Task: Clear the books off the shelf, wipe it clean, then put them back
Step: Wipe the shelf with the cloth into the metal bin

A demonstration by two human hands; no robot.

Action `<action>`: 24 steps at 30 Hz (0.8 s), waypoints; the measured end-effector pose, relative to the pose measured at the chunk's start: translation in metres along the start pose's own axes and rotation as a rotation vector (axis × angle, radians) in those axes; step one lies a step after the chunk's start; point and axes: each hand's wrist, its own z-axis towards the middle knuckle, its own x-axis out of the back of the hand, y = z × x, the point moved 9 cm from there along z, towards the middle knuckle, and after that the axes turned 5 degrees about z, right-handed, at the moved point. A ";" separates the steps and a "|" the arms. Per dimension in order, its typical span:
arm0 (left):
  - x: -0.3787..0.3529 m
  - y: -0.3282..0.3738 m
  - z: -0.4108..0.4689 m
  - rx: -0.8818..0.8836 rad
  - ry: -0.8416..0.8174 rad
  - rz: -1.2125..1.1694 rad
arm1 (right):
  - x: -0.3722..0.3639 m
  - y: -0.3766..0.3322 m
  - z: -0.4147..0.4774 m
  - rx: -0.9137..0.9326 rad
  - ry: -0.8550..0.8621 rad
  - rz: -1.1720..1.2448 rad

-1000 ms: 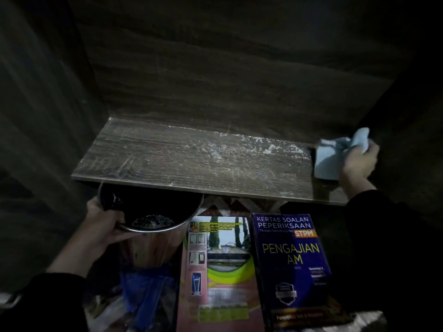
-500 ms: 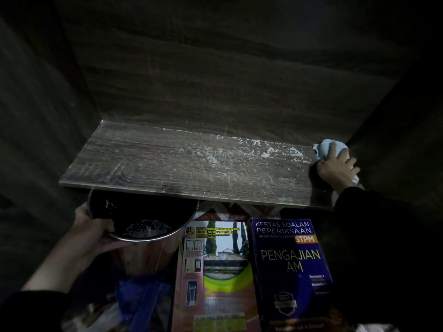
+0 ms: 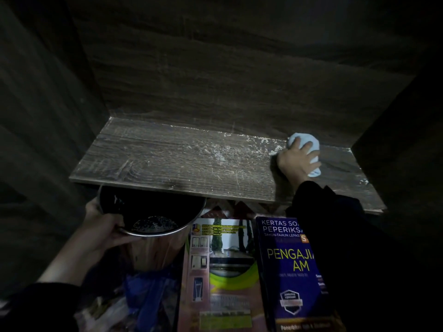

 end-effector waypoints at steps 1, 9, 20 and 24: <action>0.000 0.000 0.000 0.000 -0.004 -0.003 | -0.004 -0.010 -0.006 0.019 -0.004 0.000; 0.004 -0.005 0.008 0.000 -0.010 -0.001 | -0.033 -0.093 -0.055 0.314 -0.055 -0.072; -0.003 0.004 -0.007 -0.022 0.012 -0.048 | 0.003 -0.090 -0.060 0.550 -0.099 0.688; -0.004 0.005 -0.009 -0.010 0.018 -0.048 | 0.021 -0.037 -0.040 0.169 -0.068 1.154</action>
